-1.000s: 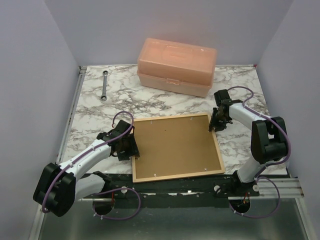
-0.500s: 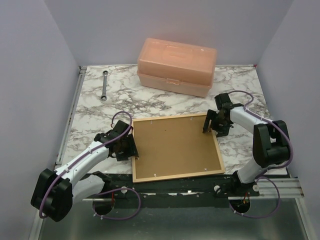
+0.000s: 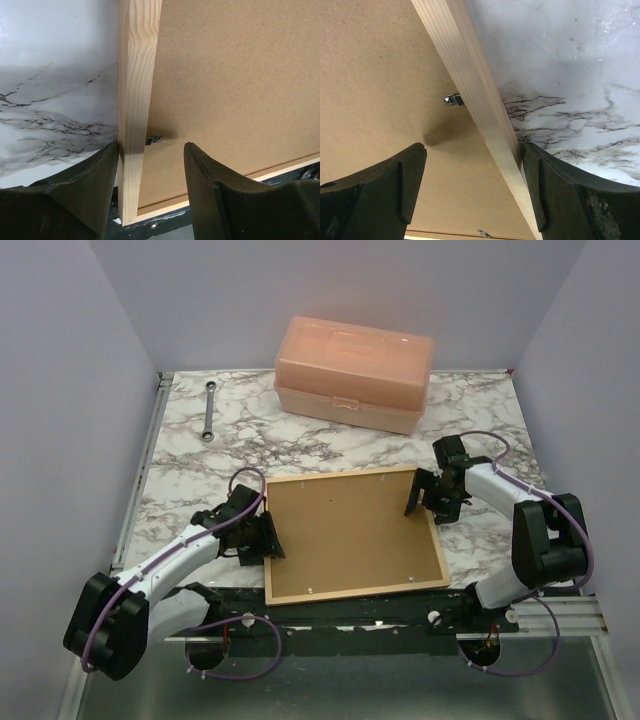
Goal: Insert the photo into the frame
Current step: Install the photo frame at the center of the board.
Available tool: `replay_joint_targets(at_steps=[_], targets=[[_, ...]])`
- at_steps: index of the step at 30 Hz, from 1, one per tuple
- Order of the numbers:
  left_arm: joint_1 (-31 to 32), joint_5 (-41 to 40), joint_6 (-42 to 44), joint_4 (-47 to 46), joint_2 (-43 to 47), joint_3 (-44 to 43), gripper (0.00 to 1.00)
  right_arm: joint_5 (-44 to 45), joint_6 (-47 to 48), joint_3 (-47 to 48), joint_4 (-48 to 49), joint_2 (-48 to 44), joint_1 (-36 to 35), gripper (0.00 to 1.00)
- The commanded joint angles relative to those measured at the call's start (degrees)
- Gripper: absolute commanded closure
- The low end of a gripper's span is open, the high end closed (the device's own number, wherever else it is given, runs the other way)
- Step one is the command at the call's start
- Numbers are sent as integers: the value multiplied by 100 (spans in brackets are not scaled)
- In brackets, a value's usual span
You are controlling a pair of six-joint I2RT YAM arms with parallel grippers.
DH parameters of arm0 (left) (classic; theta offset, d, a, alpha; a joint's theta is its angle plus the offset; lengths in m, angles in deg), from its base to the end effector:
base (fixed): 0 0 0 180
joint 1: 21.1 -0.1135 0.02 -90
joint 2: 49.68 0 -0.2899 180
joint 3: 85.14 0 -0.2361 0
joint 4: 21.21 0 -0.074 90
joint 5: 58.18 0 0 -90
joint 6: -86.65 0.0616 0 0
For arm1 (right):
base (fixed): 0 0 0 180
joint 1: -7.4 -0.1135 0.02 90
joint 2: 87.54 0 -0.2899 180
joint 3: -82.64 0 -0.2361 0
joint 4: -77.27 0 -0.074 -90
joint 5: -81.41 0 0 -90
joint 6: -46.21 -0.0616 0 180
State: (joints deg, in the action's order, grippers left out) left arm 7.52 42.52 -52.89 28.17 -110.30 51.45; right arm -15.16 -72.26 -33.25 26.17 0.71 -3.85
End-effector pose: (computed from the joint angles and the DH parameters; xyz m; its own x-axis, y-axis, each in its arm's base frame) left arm 0.1321 -0.0851 0.1728 -0.9301 -0.3442 -0.1282 -0.2655 0.8712 -0.4129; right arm 0.2547 0.0578 0.1760 -0.9397 0.2959 -0.1712 0.2566 0.9414 0.2187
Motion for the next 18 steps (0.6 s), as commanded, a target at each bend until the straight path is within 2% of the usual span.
replay_joint_targets(at_steps=[1, 6, 18], targets=[[29, 617, -194, -676, -191, 112, 45, -453, -79, -91, -173, -91, -9, 16], [21, 802, -212, -974, -590, -160, 45, -823, -163, -14, -48, 3, -9, 16], [-387, 875, 432, -703, -1808, -1699, 45, -1348, -333, 605, 292, 533, -26, 16]])
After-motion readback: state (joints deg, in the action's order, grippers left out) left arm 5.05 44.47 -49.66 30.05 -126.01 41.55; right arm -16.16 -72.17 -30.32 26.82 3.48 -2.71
